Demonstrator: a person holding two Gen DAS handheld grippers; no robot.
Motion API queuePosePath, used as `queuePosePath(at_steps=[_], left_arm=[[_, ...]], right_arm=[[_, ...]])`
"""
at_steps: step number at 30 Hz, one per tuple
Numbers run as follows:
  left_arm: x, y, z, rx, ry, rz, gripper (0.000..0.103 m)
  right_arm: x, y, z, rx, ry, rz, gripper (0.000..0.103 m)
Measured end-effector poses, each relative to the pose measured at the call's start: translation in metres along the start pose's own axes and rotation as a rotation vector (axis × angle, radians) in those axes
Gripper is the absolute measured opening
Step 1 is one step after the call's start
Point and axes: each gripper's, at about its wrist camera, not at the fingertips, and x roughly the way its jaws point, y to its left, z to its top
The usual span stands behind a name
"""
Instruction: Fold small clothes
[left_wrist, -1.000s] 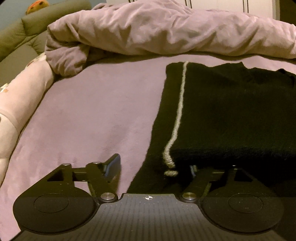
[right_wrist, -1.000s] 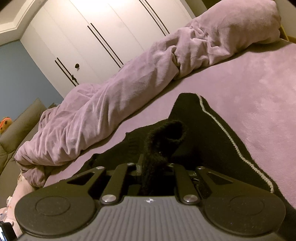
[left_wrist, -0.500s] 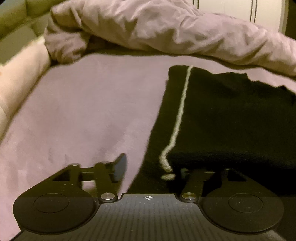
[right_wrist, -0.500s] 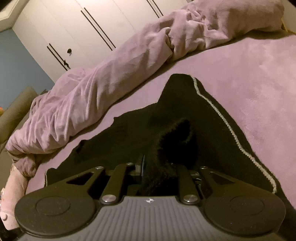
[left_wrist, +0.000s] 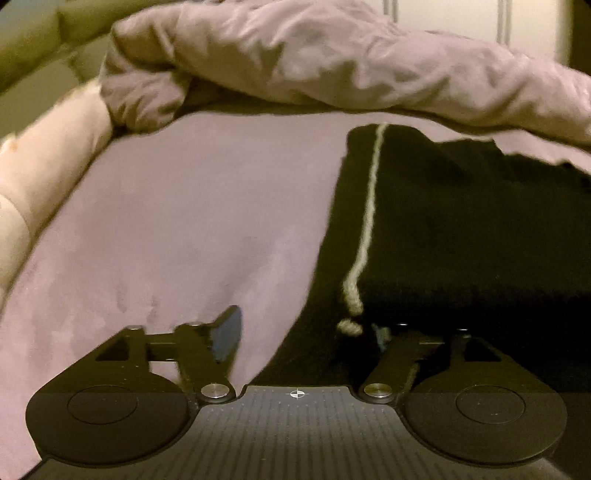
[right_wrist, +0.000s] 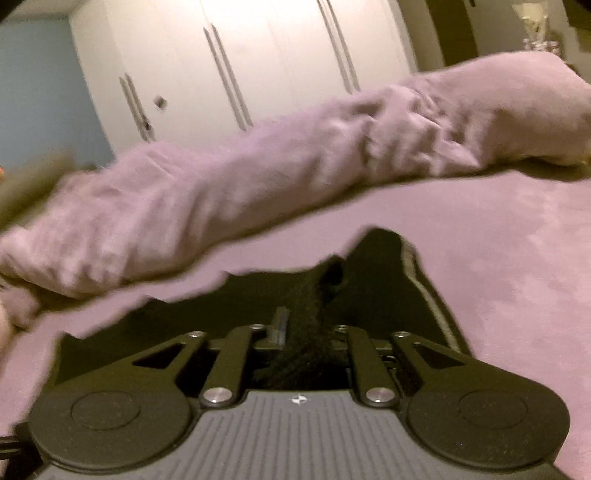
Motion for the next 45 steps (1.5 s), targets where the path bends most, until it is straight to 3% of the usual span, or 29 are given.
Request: queuePosePath(at_steps=[2, 5, 10, 16, 19, 23, 26, 29, 35, 39, 42, 45], left_arm=[[-0.011, 0.002, -0.006, 0.043, -0.012, 0.007, 0.087], [-0.029, 0.012, -0.011, 0.075, -0.030, 0.003, 0.090], [-0.054, 0.025, -0.007, 0.041, -0.084, -0.004, 0.090], [-0.053, 0.005, 0.010, 0.004, -0.094, -0.025, 0.093], [-0.037, -0.016, 0.027, 0.013, -0.104, -0.051, 0.095], [0.004, -0.046, 0.051, 0.086, -0.148, 0.041, 0.095], [0.035, -0.059, 0.063, 0.114, -0.134, 0.098, 0.095], [0.056, -0.064, 0.061, 0.136, -0.150, 0.124, 0.097], [0.065, -0.062, 0.051, 0.107, -0.207, 0.153, 0.103], [0.042, -0.055, 0.051, 0.125, -0.162, 0.123, 0.103], [0.013, -0.039, 0.028, 0.120, -0.150, 0.087, 0.103], [-0.012, -0.019, -0.003, 0.077, -0.124, 0.053, 0.103]], right_arm=[[0.000, -0.010, -0.002, 0.020, 0.017, -0.053, 0.020], [-0.017, -0.026, -0.005, 0.080, -0.009, -0.029, 0.020], [-0.041, -0.031, -0.014, 0.069, 0.004, 0.004, 0.020], [-0.038, -0.012, -0.001, 0.035, -0.022, 0.023, 0.019], [-0.021, -0.003, 0.008, 0.002, -0.033, 0.008, 0.017], [0.009, 0.001, 0.024, -0.053, -0.031, -0.059, 0.014], [0.035, -0.004, 0.030, -0.085, -0.015, -0.127, 0.011], [0.072, -0.020, 0.024, -0.088, 0.063, -0.169, 0.001], [0.083, -0.029, 0.010, -0.086, 0.014, -0.141, 0.000], [0.055, -0.025, 0.022, -0.070, 0.085, -0.090, 0.005], [-0.004, -0.015, 0.006, -0.110, 0.047, -0.031, 0.007], [-0.064, -0.027, -0.019, -0.009, 0.047, 0.034, 0.016]])
